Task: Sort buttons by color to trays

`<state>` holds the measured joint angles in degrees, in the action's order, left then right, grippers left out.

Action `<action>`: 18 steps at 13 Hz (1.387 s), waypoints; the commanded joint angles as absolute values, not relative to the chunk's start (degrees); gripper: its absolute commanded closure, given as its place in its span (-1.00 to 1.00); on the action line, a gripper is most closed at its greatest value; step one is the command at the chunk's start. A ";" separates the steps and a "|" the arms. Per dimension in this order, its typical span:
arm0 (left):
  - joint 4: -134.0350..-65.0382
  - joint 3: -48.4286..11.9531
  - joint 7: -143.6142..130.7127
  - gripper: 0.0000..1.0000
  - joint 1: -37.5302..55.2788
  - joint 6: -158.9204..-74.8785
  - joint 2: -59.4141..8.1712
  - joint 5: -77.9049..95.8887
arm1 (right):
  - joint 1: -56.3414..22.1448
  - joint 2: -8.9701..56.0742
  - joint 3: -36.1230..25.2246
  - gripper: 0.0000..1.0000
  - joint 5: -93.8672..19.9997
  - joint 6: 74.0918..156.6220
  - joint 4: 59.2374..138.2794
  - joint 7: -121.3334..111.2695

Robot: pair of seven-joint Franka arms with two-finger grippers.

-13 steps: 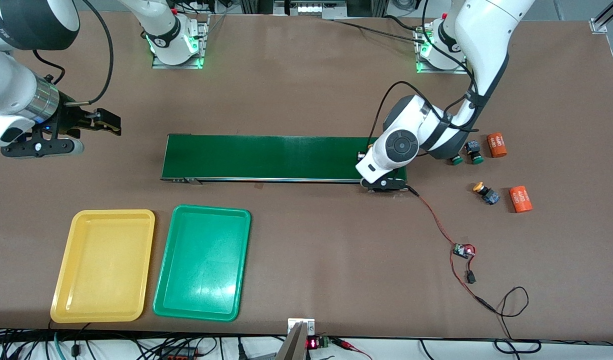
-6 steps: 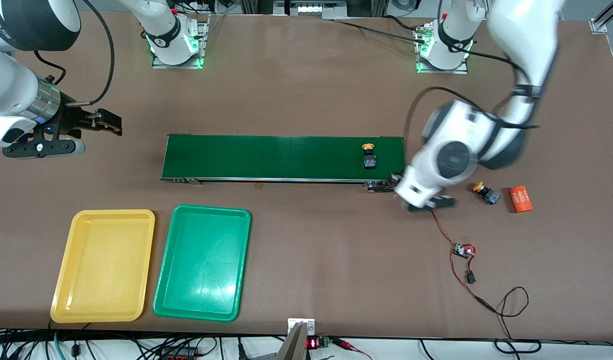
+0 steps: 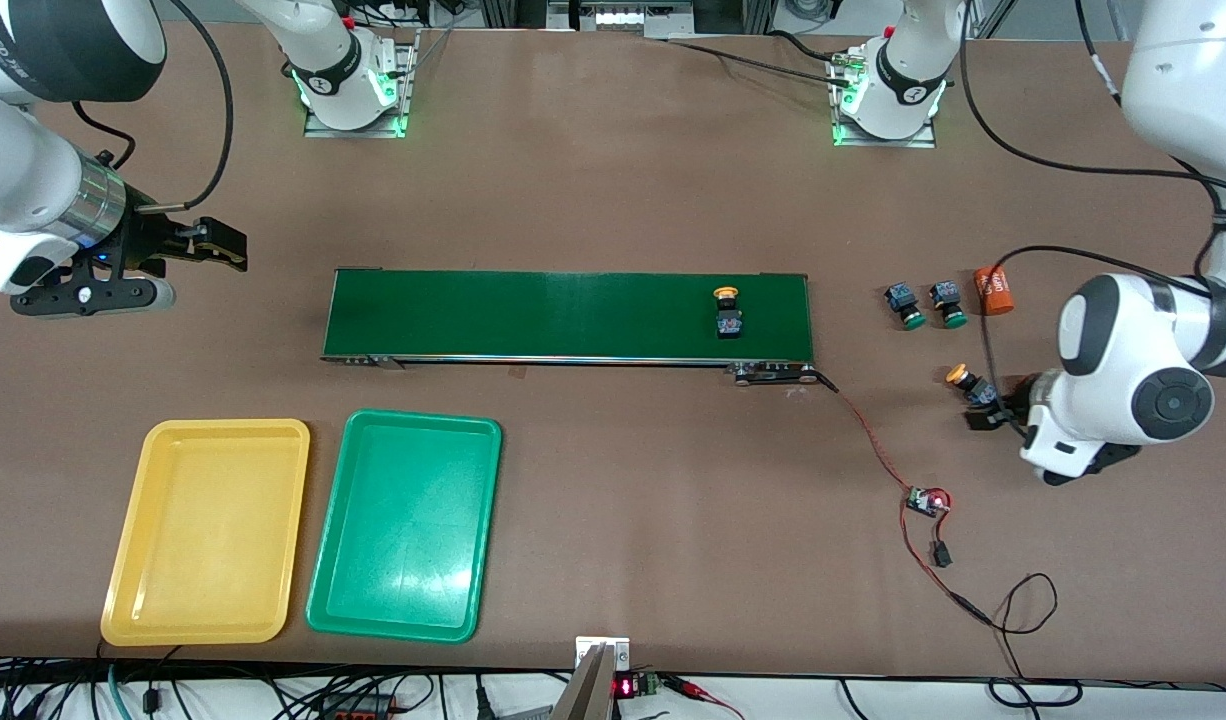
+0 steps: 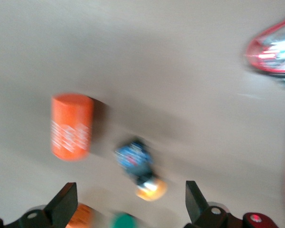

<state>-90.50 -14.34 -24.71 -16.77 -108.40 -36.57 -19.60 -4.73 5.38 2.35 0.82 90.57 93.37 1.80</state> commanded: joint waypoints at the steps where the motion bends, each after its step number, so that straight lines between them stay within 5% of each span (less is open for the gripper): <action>1: -88.24 -15.46 -16.55 -1.00 -21.68 -108.97 -39.90 -23.03 | -5.53 4.66 2.29 -1.00 0.26 91.05 94.74 1.67; 5: -90.43 -15.12 -5.81 -1.00 -25.84 -114.94 -42.62 -23.29 | -10.00 4.31 2.37 -1.00 0.09 95.52 98.77 2.72; 7: -93.06 -15.12 -5.71 -0.83 -26.01 -117.33 -42.71 -23.64 | -12.73 3.43 2.37 -1.00 -0.70 102.00 104.21 5.34; 10: -93.87 -15.03 -3.27 0.38 -26.01 -117.07 -42.54 -23.73 | -17.74 0.89 3.51 -1.00 -1.41 113.78 114.66 12.54; 13: -92.55 -16.08 0.17 0.82 -25.23 -112.52 -40.01 -23.73 | -18.02 0.88 11.75 -1.00 -1.32 121.35 120.04 24.21; 18: -91.41 -27.83 13.64 0.81 -25.31 -99.78 -33.58 -23.64 | -22.31 3.68 13.97 -1.00 -0.36 124.80 120.94 33.47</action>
